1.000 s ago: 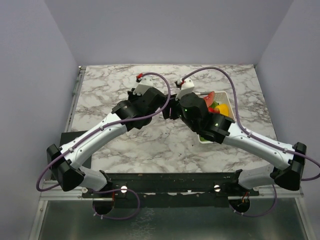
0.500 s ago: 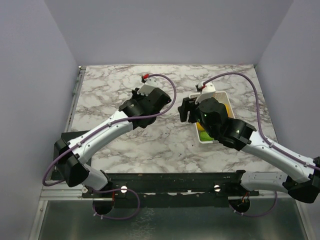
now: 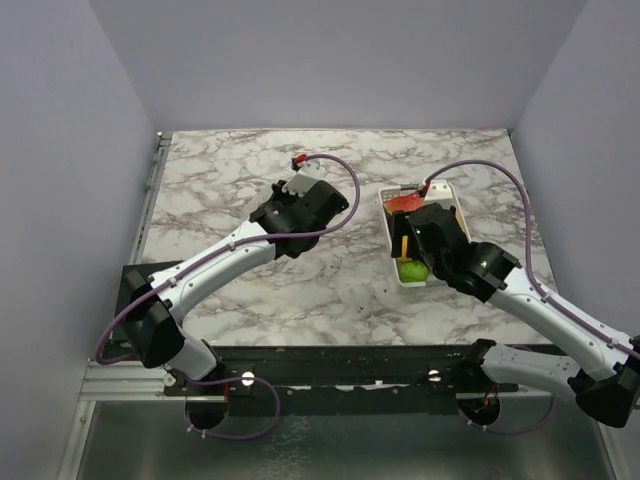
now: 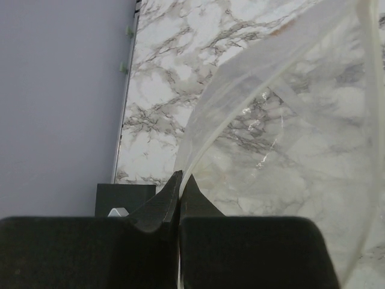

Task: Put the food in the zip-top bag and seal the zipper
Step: Pick up the fake fruit from the bin.

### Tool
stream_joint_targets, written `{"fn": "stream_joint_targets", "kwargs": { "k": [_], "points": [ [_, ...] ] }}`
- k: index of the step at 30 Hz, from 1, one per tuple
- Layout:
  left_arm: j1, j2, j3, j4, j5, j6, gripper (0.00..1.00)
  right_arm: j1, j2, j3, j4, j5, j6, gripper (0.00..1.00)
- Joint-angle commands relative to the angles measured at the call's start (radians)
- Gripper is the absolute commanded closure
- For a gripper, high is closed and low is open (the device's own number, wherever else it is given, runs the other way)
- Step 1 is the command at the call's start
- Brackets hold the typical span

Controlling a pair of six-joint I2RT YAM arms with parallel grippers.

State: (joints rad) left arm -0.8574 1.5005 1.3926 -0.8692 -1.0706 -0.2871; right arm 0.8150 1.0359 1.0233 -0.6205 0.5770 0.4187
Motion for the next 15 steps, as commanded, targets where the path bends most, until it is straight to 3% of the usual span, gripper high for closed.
{"fn": "stream_joint_targets", "kwargs": {
  "k": [1,15],
  "points": [
    [-0.008,-0.028,-0.063,0.048,0.066,-0.009,1.0,-0.076,0.009,-0.04,-0.041,-0.083,0.027,0.19],
    [-0.009,-0.17,-0.178,0.161,0.155,0.028,1.0,-0.272,0.129,-0.113,0.073,-0.247,0.043,0.08]
  ]
}}
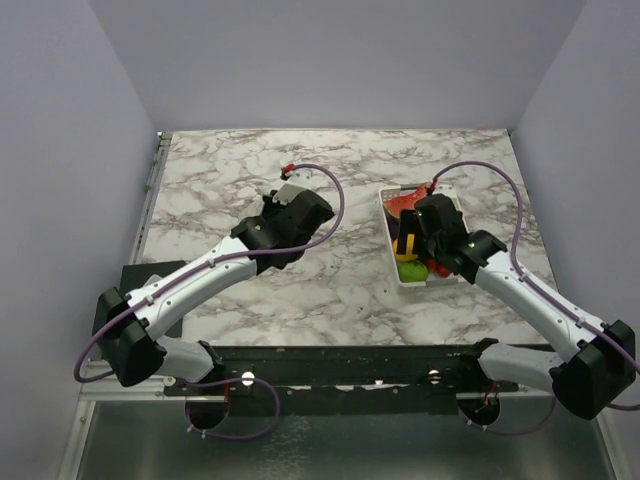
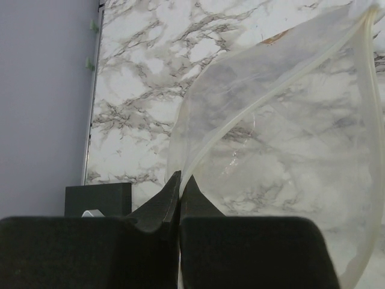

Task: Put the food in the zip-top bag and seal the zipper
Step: Pick up the fake fruit from the bin.

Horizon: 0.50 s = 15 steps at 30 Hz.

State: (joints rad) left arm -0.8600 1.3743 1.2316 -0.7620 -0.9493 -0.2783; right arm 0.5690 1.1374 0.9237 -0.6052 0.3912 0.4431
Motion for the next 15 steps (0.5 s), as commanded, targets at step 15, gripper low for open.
{"fn": "stream_joint_targets", "kwargs": {
  "k": [15],
  "points": [
    [-0.007,-0.081,-0.038,0.078,0.048,0.031,1.0,-0.122,0.083,-0.086,0.155,-0.151,0.06,0.08]
  ]
}}
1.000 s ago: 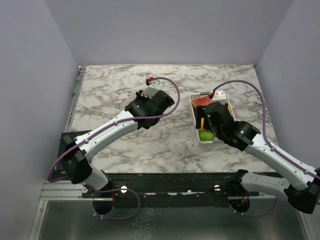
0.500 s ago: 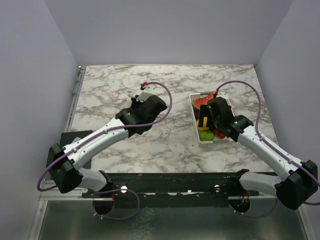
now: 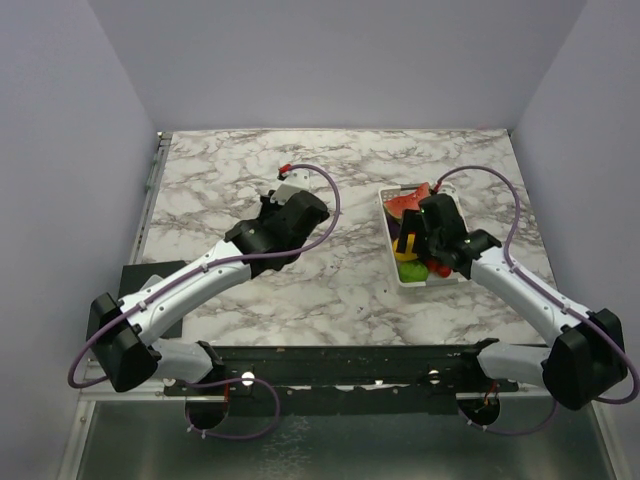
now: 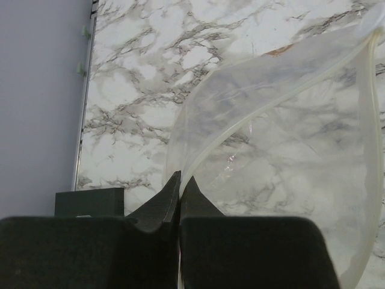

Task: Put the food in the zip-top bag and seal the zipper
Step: Pick up the fake fruit from the bin.

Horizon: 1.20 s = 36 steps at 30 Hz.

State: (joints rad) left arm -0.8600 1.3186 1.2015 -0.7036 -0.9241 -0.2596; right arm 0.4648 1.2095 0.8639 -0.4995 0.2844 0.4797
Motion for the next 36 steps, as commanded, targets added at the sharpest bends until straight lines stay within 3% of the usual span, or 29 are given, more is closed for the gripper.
{"fn": "stream_joint_targets", "kwargs": {
  "k": [1,6,10,14,21,30,36],
  "points": [
    [-0.007,-0.025,-0.008,0.019,0.023,0.011,1.0,-0.021,0.013,-0.029,0.057,-0.051,0.025,0.08],
    [-0.007,-0.028,-0.01,0.021,0.024,0.011,1.0,-0.04,0.029,-0.047,0.085,-0.08,0.028,0.12],
    [-0.008,-0.028,-0.013,0.023,0.019,0.014,1.0,-0.049,0.026,-0.055,0.099,-0.101,0.029,0.22],
    [-0.007,-0.028,-0.014,0.024,0.019,0.016,1.0,-0.055,0.007,-0.054,0.097,-0.107,0.024,0.33],
    [-0.007,-0.033,-0.014,0.026,0.015,0.017,1.0,-0.057,-0.037,-0.017,0.055,-0.092,0.002,0.64],
    [-0.007,-0.034,-0.016,0.026,0.015,0.016,1.0,-0.057,-0.096,0.068,-0.011,-0.083,-0.029,0.72],
    [-0.007,-0.035,-0.016,0.026,0.014,0.017,1.0,-0.057,-0.14,0.141,-0.007,-0.185,-0.074,0.75]
  ]
}}
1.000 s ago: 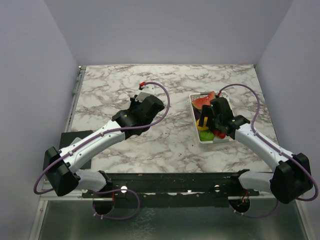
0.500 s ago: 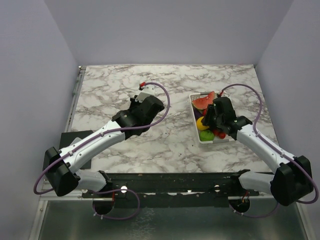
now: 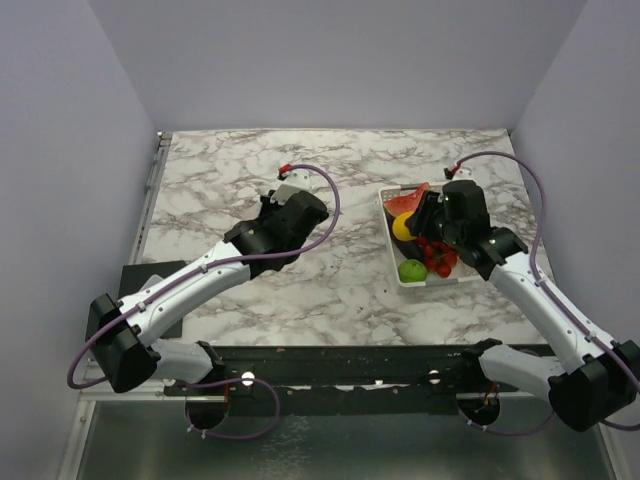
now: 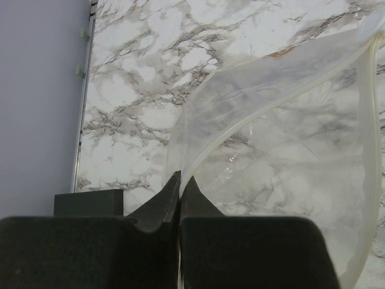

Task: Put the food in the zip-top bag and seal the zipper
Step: Pick up the fake fruit from the bin, then place the fake fruit in the zipper food storage bag.

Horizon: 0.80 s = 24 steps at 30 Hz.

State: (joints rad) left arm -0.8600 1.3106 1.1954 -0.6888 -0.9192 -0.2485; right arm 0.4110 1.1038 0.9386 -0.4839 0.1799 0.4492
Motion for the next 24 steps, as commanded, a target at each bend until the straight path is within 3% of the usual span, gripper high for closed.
{"fn": "stream_joint_targets", "kwargs": {
  "k": [1,11,24],
  "points": [
    [-0.007,-0.028,-0.01,0.011,0.008,0.006,1.0,-0.003,-0.035,0.081,-0.019,-0.106,-0.05,0.75],
    [-0.007,-0.032,-0.01,0.012,0.003,0.004,1.0,0.037,-0.017,0.193,0.096,-0.387,-0.033,0.76],
    [-0.005,-0.04,-0.013,0.015,0.015,0.002,1.0,0.276,0.103,0.28,0.247,-0.32,-0.016,0.76]
  ]
}}
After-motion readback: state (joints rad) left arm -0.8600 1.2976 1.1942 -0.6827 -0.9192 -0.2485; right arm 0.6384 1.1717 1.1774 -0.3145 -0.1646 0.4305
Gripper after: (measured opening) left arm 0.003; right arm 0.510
